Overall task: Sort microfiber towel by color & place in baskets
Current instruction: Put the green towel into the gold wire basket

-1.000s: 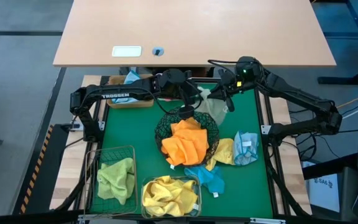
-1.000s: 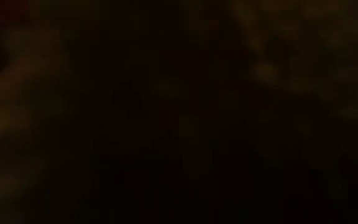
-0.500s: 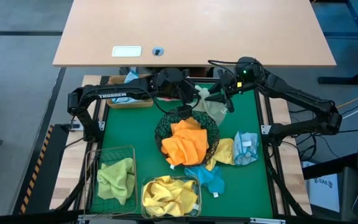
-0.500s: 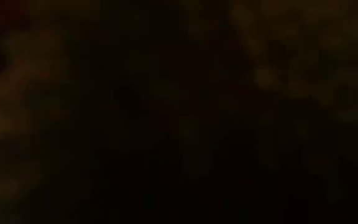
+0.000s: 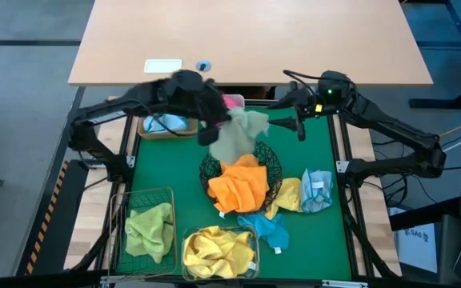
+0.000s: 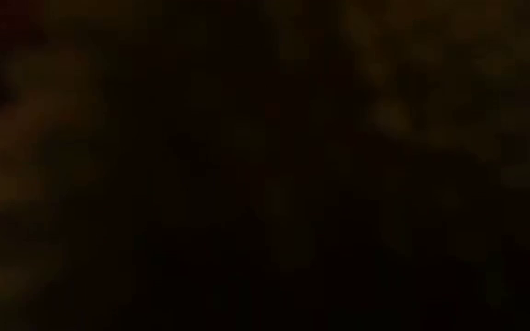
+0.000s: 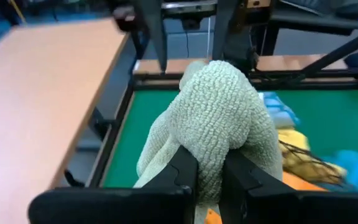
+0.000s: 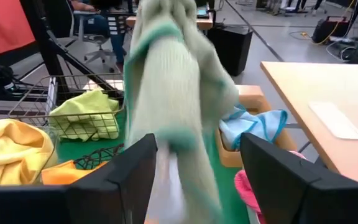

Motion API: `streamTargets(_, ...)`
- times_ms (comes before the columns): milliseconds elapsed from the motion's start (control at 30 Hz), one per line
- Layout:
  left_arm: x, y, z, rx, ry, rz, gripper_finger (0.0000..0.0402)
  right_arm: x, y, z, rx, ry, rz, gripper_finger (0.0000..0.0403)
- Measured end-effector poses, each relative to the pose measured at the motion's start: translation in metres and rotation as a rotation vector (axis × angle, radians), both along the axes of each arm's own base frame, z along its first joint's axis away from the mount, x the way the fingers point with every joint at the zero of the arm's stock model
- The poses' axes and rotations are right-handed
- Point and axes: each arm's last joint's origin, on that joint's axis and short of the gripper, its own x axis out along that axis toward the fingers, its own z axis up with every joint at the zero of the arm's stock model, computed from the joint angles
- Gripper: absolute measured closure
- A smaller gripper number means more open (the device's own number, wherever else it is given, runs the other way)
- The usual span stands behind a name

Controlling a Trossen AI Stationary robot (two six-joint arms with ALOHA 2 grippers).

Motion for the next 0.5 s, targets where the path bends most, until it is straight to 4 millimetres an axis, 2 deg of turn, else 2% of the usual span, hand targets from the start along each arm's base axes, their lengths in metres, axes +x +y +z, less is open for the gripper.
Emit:
streamTargets(267,-0.077,-0.021,0.038,-0.321,0.166,0.127,0.0375,-0.003,0.001,0.0,0.005,0.009,-0.003,0.017)
streamTargets(500,-0.136,-0.057,0.045,-0.657,0.308,0.184,0.0374,-0.003,0.002,-0.006,0.035,0.062,-0.001,0.0171)
